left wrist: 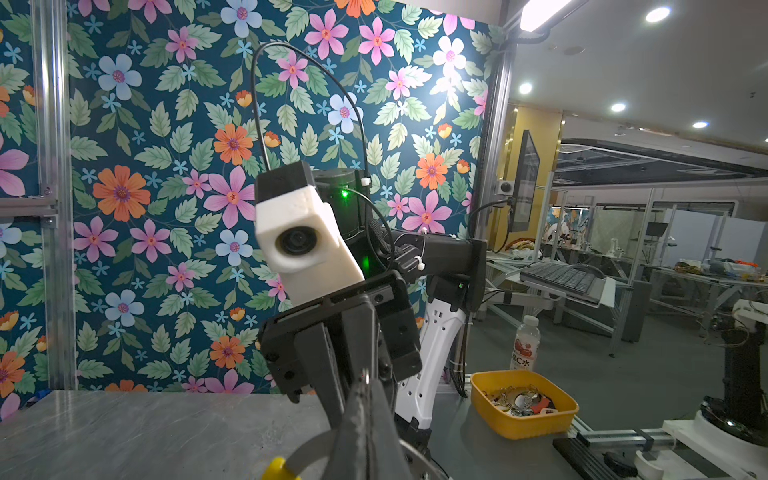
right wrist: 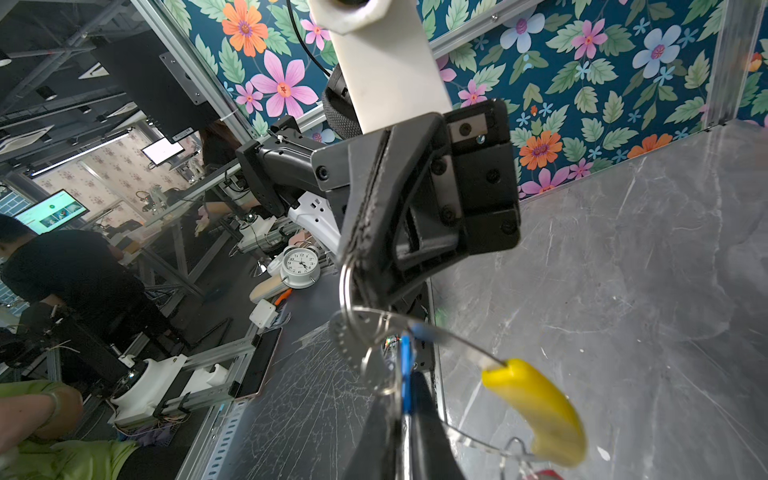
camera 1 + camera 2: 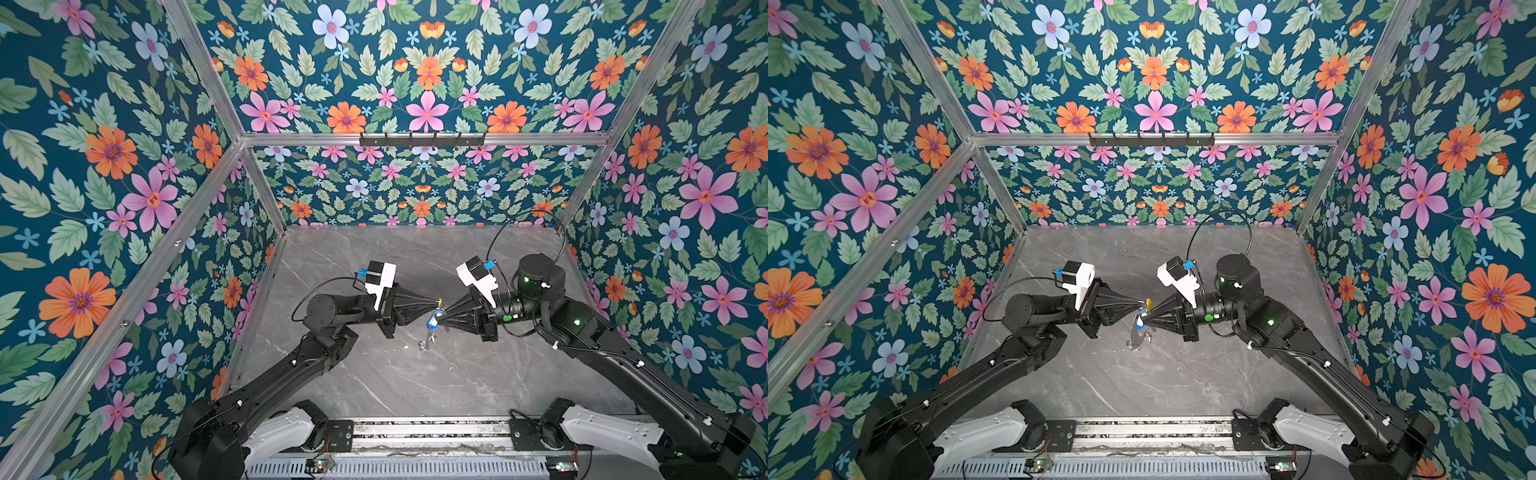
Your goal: Remove the keys from the keyring
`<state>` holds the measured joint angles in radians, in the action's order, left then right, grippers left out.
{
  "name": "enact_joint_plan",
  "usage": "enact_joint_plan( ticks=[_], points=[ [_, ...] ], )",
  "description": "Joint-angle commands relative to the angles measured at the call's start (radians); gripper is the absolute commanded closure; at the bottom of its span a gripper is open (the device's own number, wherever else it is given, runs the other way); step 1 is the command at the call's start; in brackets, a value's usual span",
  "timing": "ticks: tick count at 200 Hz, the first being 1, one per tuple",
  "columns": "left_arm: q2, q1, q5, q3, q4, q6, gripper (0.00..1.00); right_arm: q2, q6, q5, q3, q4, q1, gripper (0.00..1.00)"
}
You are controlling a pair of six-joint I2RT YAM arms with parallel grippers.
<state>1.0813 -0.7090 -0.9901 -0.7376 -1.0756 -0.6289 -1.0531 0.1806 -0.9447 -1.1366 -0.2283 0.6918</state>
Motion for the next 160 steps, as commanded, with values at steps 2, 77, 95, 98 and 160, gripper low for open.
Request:
enact_joint_plan(
  ticks=[2, 77, 95, 98, 160],
  points=[
    [-0.005, 0.001, 0.023, 0.003, -0.059, -0.012, 1.00, 0.001, 0.008, 0.005, 0.000, 0.037, 0.003, 0.95],
    [0.011, 0.001, 0.103, 0.048, -0.211, -0.051, 1.00, -0.013, 0.013, 0.049, 0.006, 0.012, 0.031, 1.00],
    [0.037, 0.000, 0.101, 0.050, -0.291, -0.095, 1.00, -0.021, 0.011, 0.060, 0.006, 0.007, 0.041, 1.00],
    [0.042, 0.000, 0.102, 0.050, -0.304, -0.101, 1.00, -0.022, 0.010, 0.062, 0.007, 0.006, 0.041, 1.00],
    [0.095, 0.000, 0.101, 0.053, -0.429, -0.183, 1.00, -0.050, -0.003, 0.110, -0.012, -0.032, 0.059, 1.00]
  ],
)
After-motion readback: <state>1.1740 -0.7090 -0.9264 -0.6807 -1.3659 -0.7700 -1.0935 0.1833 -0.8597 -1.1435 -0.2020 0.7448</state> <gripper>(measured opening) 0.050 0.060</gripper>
